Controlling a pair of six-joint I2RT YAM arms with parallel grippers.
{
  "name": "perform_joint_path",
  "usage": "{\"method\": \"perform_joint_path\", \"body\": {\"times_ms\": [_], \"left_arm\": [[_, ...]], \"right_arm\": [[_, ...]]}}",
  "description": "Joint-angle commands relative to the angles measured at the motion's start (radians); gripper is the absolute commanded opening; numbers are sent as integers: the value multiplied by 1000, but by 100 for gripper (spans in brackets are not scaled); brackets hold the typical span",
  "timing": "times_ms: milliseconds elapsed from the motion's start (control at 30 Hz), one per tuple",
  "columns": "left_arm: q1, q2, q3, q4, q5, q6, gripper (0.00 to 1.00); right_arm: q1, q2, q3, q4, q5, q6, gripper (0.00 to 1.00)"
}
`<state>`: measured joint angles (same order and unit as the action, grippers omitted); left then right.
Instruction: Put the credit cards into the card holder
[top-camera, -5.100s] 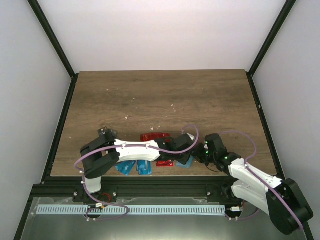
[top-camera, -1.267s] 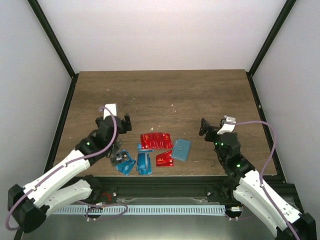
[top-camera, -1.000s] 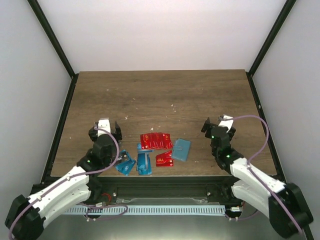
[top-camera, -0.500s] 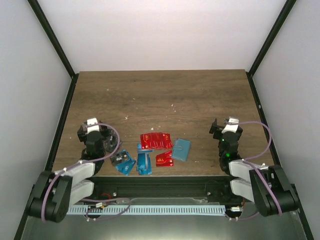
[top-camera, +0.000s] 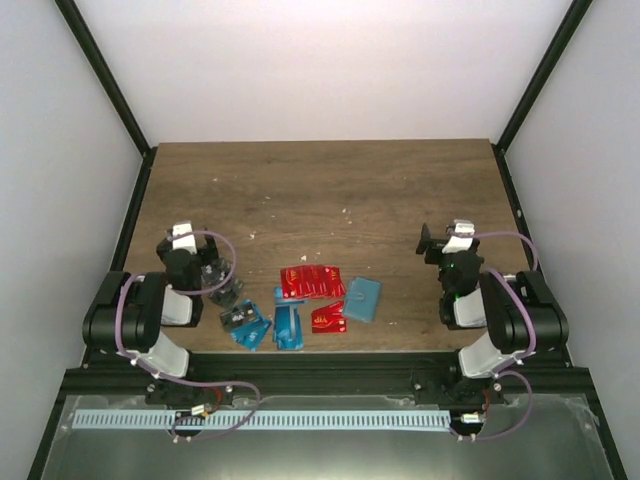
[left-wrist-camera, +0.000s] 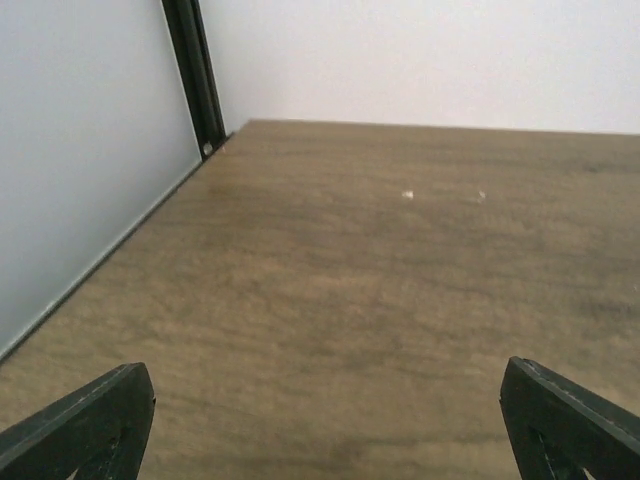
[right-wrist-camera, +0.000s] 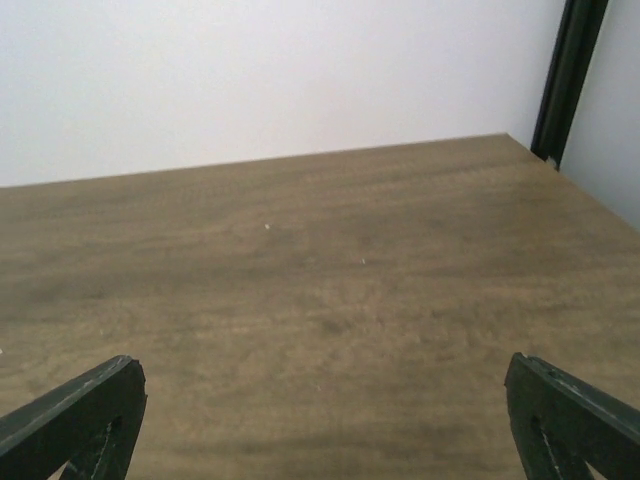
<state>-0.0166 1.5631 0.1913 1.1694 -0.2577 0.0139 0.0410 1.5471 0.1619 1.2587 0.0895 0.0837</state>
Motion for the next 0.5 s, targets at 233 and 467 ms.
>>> {"method": "perform_joint_path", "body": {"times_ms": [233, 467], "left_arm": [[17, -9, 66, 50, 54, -39, 100], [17, -7, 65, 49, 56, -40, 100]], "right_arm": [[-10, -8, 62, 24, -29, -24, 100], [-9, -3, 77, 2, -68, -41, 100]]}}
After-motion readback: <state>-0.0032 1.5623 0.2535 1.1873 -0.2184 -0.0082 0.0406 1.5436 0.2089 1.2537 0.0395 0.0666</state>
